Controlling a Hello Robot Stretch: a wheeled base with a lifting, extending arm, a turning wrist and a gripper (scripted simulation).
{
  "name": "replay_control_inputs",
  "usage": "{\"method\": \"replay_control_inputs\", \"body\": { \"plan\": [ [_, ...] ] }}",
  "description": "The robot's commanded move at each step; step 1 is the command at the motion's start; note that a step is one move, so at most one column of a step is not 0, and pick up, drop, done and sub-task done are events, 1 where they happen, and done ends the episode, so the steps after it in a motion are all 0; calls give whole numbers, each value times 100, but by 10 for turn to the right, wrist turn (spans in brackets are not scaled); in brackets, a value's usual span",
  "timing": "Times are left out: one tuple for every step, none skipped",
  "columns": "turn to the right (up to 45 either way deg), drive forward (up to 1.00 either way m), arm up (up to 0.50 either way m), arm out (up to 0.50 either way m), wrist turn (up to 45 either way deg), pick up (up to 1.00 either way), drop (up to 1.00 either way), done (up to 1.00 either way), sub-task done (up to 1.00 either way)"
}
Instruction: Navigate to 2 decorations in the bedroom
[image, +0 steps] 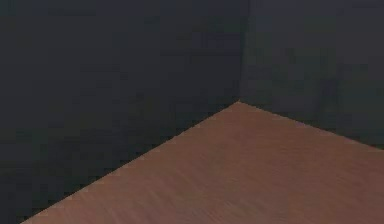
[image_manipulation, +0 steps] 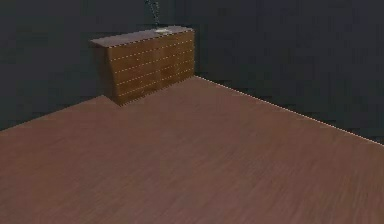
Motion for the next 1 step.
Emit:
{"method": "replay_control_inputs", "body": {
  "plan": [
    [-390, 0, 0, 0, 0, 0, 0, 0, 0]
  ]
}}
